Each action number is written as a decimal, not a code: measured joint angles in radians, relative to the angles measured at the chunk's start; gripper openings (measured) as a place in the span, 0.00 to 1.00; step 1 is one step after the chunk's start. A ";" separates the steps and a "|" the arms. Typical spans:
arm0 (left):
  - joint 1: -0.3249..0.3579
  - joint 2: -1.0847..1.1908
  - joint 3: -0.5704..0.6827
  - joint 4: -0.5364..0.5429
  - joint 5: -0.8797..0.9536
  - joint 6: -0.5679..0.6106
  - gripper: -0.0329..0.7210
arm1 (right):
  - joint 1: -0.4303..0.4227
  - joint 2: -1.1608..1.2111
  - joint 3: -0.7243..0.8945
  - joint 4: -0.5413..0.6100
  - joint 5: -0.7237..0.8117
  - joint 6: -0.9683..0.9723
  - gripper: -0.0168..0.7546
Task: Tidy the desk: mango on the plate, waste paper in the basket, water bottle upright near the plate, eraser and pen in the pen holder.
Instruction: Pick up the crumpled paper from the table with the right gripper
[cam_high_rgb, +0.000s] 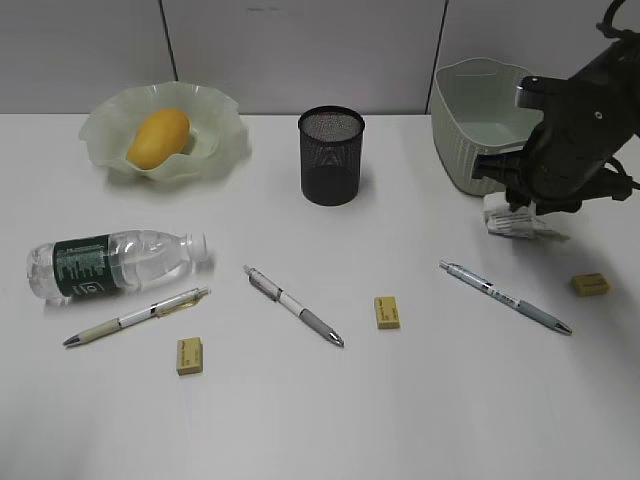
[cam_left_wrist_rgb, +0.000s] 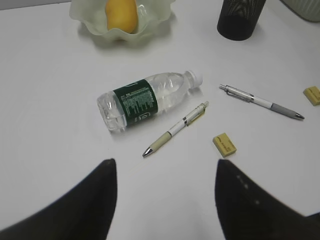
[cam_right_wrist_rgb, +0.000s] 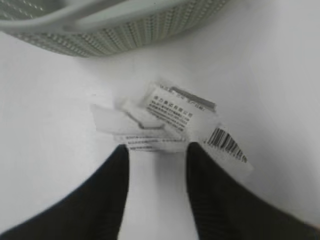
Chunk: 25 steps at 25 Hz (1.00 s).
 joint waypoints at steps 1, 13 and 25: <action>0.000 0.000 0.000 0.000 0.000 0.000 0.67 | 0.000 0.000 0.000 -0.001 -0.003 0.000 0.44; 0.000 0.000 0.000 0.000 0.000 0.000 0.67 | -0.029 0.000 0.000 -0.089 -0.059 -0.022 0.78; 0.000 0.000 0.000 0.000 0.000 0.000 0.67 | -0.039 0.042 0.000 -0.044 -0.145 -0.133 0.78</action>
